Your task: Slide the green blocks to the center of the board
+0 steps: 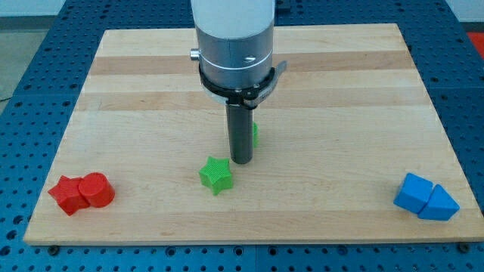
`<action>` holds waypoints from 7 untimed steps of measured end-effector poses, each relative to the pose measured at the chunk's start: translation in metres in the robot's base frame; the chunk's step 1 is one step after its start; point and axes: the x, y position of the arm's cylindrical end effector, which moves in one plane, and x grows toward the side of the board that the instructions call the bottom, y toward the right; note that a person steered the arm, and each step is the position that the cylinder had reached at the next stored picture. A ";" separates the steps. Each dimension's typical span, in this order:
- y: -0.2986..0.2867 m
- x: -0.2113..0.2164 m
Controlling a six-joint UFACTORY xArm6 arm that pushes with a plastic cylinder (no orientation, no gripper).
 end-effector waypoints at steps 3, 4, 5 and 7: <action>0.045 0.049; 0.011 0.070; -0.021 0.091; -0.086 -0.008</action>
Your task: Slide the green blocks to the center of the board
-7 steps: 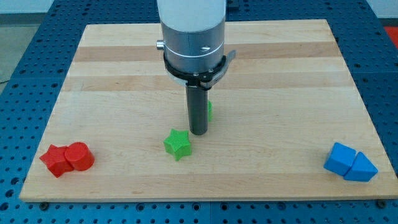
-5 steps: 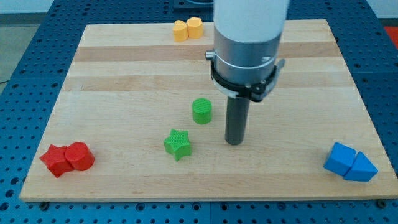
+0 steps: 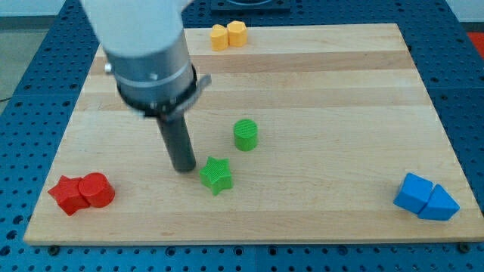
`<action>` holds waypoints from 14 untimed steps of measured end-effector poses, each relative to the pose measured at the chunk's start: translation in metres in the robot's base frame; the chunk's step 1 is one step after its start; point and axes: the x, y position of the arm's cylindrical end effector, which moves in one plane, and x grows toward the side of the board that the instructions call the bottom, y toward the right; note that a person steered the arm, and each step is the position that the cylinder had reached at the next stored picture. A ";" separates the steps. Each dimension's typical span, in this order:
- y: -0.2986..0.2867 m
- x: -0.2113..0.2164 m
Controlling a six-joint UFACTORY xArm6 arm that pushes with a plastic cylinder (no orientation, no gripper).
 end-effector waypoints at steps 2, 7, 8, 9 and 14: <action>-0.015 0.080; 0.056 0.060; 0.065 0.016; 0.050 -0.028; 0.047 -0.024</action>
